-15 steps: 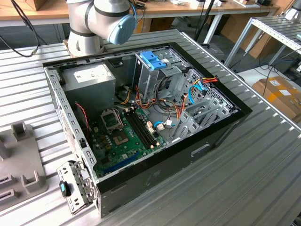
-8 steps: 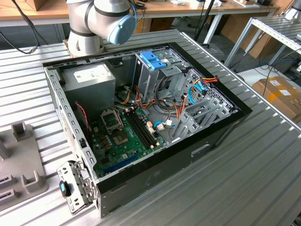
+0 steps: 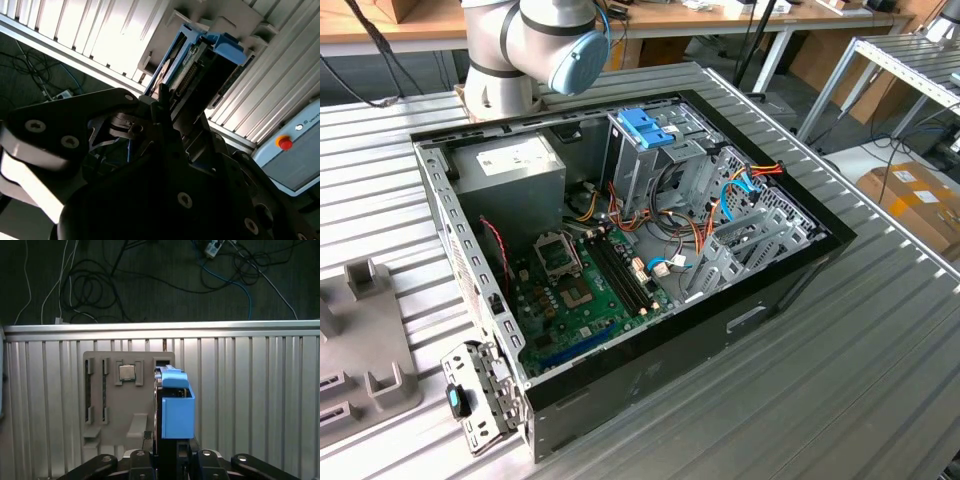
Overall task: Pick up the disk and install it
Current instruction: 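Pick up the disk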
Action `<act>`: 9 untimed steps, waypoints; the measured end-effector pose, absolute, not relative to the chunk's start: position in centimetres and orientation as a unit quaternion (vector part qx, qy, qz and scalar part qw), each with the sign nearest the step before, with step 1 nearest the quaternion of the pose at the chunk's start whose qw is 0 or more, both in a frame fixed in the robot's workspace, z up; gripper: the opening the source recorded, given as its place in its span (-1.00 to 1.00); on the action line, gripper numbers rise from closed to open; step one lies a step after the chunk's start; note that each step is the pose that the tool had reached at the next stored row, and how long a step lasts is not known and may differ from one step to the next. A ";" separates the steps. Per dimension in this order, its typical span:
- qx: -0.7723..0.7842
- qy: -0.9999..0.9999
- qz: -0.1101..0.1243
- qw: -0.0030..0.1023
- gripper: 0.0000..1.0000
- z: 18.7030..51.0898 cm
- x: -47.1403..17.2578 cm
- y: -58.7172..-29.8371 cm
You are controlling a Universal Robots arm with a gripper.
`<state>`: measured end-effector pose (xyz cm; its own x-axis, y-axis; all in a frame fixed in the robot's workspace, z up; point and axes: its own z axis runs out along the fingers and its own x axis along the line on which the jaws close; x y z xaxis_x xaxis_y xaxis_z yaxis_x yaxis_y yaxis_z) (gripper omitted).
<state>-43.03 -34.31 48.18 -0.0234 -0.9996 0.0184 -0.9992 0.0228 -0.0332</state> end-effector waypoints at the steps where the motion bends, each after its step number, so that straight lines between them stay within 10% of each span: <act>1: -0.699 0.715 -0.018 0.005 -0.30 48.3 -43.0 -34.3; 9: -0.699 0.715 -0.018 0.005 -0.30 48.9 -43.0 -34.3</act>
